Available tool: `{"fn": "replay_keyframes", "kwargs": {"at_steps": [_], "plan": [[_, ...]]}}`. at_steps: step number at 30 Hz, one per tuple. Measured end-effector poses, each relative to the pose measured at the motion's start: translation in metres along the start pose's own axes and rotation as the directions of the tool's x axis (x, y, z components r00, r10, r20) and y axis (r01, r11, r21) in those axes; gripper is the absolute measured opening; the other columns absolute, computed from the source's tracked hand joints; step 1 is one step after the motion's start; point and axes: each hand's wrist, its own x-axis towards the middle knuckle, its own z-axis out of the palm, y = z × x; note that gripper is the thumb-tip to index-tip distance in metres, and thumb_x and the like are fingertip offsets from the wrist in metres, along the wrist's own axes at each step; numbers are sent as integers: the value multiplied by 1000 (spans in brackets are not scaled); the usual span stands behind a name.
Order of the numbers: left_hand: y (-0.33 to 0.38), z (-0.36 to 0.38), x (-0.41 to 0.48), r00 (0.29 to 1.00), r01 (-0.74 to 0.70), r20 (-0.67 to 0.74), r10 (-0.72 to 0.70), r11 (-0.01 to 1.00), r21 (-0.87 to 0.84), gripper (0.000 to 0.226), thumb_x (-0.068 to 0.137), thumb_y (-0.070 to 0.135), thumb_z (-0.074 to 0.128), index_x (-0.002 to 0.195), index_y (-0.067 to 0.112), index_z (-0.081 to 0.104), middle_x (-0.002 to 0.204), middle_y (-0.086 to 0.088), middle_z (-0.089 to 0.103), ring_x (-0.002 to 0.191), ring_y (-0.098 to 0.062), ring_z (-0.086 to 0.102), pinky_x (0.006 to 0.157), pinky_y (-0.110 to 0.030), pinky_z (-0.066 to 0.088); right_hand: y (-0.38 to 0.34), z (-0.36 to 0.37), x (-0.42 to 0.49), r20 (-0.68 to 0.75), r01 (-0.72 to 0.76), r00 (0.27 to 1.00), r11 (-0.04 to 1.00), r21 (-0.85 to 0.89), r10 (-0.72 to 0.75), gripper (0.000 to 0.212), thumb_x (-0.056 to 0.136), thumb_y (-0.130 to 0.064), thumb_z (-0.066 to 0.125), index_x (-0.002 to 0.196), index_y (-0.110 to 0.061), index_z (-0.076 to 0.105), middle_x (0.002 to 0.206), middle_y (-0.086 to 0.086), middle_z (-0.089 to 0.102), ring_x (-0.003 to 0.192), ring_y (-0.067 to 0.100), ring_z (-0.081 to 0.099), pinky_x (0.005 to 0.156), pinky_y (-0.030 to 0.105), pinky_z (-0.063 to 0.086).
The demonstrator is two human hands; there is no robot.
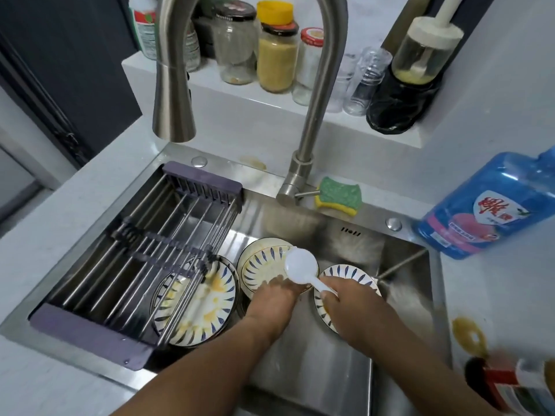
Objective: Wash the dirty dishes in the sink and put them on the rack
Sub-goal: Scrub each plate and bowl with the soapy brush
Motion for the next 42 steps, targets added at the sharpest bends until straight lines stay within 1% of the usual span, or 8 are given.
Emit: {"fn": "replay_keyframes", "kwargs": {"at_steps": [9, 13, 23, 29, 34, 37, 40, 42], "plan": [[-19, 28, 22, 973, 75, 205, -110, 982, 172, 67, 101, 4, 38, 161, 26, 16, 165, -4, 21, 153, -28, 19, 121, -51, 24, 7, 9, 22, 17, -62, 998, 992, 111, 60, 20, 103, -30, 40, 90, -26, 55, 80, -7, 60, 81, 19, 58, 78, 38, 51], [-24, 40, 19, 948, 77, 290, -131, 978, 191, 78, 101, 4, 43, 163, 23, -1, 170, -5, 3, 157, -29, 5, 125, -52, 14, 8, 13, 22, 44, -114, 993, 968, 226, 106, 20, 102, -31, 41, 99, -27, 60, 85, -5, 66, 84, 21, 64, 82, 42, 54], [-28, 56, 20, 944, 57, 315, -103, 987, 152, 66, 106, 13, 29, 163, 18, -4, 170, -7, -11, 156, -28, -16, 127, -50, -3, 16, 27, 22, 61, -131, 991, 944, 302, 118, 20, 101, -31, 45, 87, -27, 59, 76, -6, 62, 75, 20, 59, 77, 42, 53], [-36, 61, 20, 946, 66, 315, -78, 997, 49, 63, 110, 22, 26, 163, 24, -8, 168, -5, -20, 154, -23, -22, 125, -42, -14, 23, 29, 24, 68, -159, 987, 922, 353, 144, 23, 101, -29, 44, 100, -23, 65, 78, -2, 67, 77, 23, 62, 77, 42, 54], [-44, 69, 20, 983, 11, 181, 17, 988, -156, 72, 105, 42, 46, 163, 26, 8, 171, -1, 1, 157, -18, -7, 121, -25, -15, 30, 29, 21, 54, -198, 980, 880, 431, 194, 26, 102, -29, 47, 114, -19, 68, 83, 3, 71, 84, 26, 66, 79, 41, 54], [-17, 56, 22, 995, -84, -64, 70, 961, -264, 42, 102, 37, 53, 141, 22, 52, 138, 1, 54, 131, -18, 42, 110, -20, 29, 34, 27, 21, 44, -216, 974, 843, 492, 223, 22, 101, -28, 50, 110, -28, 71, 79, -4, 69, 79, 19, 67, 73, 34, 54], [29, 50, 27, 975, 214, 59, -216, 818, -534, 15, 100, 33, 55, 93, 21, 62, 91, 4, 65, 90, -19, 60, 77, -30, 44, 39, 19, 21, 5, -225, 964, 805, 549, 267, 19, 100, -23, 53, 100, -30, 70, 72, -4, 67, 57, 12, 56, 55, 27, 45], [48, 55, 36, 876, 474, 257, -409, 632, -613, 22, 99, 32, 59, 96, 12, 69, 93, -7, 72, 92, -29, 68, 77, -32, 48, 45, 10, 18, -18, -238, 954, 790, 565, 300, 17, 100, -24, 54, 98, -35, 66, 75, -4, 70, 58, 10, 56, 56, 26, 43]]}}
